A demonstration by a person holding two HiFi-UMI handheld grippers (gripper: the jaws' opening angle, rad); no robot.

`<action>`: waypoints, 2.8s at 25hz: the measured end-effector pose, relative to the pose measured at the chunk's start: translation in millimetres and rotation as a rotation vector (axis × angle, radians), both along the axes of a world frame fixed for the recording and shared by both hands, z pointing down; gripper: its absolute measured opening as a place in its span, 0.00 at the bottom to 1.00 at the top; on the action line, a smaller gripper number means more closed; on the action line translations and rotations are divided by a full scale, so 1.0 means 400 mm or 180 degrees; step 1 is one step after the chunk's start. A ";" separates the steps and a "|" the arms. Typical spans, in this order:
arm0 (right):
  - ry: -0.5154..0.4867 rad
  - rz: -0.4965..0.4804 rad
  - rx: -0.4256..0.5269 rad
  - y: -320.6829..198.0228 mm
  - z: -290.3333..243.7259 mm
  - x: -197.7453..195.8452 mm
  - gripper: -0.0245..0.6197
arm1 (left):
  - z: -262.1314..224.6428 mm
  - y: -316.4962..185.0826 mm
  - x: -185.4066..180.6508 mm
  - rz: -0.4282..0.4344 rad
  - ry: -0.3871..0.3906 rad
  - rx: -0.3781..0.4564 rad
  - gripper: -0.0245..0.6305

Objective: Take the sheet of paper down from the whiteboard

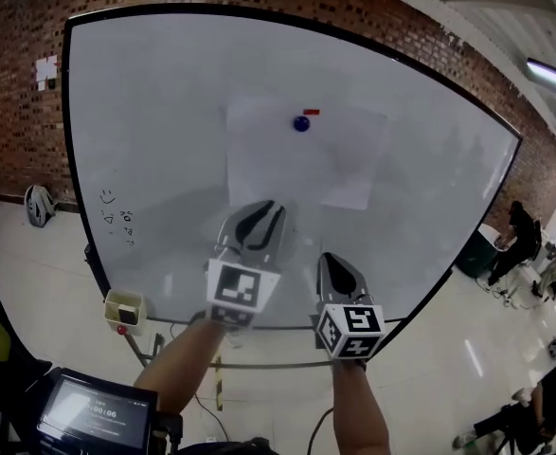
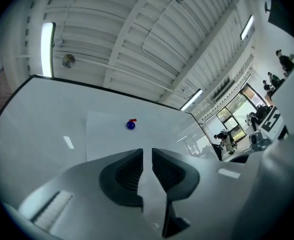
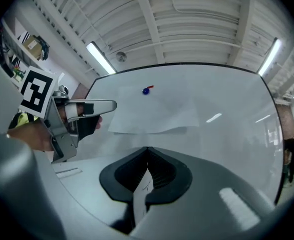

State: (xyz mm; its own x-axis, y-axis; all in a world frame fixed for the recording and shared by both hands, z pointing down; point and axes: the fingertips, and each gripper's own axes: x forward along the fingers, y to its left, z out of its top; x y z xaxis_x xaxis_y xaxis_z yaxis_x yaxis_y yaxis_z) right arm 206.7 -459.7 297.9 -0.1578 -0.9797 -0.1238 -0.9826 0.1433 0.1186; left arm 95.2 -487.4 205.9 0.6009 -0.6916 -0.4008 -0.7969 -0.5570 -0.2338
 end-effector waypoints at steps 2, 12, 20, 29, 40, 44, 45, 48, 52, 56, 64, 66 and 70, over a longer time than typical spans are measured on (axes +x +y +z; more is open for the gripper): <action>-0.0158 -0.0055 0.0057 -0.008 -0.024 0.036 0.06 | -0.030 -0.027 0.024 -0.0093 -0.0047 0.0066 0.13; -0.0475 -0.0525 0.0214 -0.083 -0.153 0.179 0.36 | -0.199 -0.121 0.039 -0.0550 -0.0070 0.0330 0.26; -0.0818 -0.0749 0.0051 -0.192 -0.208 0.246 0.43 | -0.269 -0.172 0.081 -0.0674 -0.0107 0.0317 0.28; -0.1007 -0.1305 -0.0141 -0.221 -0.237 0.187 0.33 | -0.279 -0.223 0.092 -0.0757 -0.0126 0.0151 0.28; -0.1016 -0.1576 -0.0230 -0.232 -0.248 0.115 0.17 | -0.285 -0.232 0.098 -0.0890 -0.0112 0.0222 0.24; -0.1195 -0.1547 -0.0220 -0.235 -0.248 0.125 0.06 | -0.284 -0.232 0.104 -0.0898 -0.0094 0.0225 0.22; -0.1237 -0.1557 -0.0206 -0.232 -0.251 0.126 0.06 | -0.285 -0.232 0.103 -0.0894 -0.0089 0.0223 0.22; -0.1300 -0.1592 -0.0179 -0.221 -0.258 0.122 0.06 | -0.283 -0.231 0.098 -0.0856 -0.0065 0.0205 0.22; -0.1353 -0.1647 -0.0165 -0.209 -0.259 0.117 0.06 | -0.287 -0.230 0.096 -0.0731 -0.0028 0.0197 0.22; -0.1372 -0.1670 -0.0139 -0.191 -0.262 0.115 0.06 | -0.277 -0.227 0.089 -0.0685 -0.0028 0.0157 0.22; -0.1349 -0.1578 -0.0204 -0.160 -0.252 0.100 0.06 | -0.233 -0.229 0.060 -0.0659 -0.0106 0.0048 0.22; -0.1327 -0.1551 -0.0238 -0.149 -0.240 0.088 0.06 | -0.217 -0.225 0.046 -0.0638 -0.0096 0.0025 0.22; -0.1153 -0.1321 -0.0213 -0.127 -0.211 0.076 0.06 | -0.188 -0.194 0.014 -0.0611 -0.0112 0.0051 0.22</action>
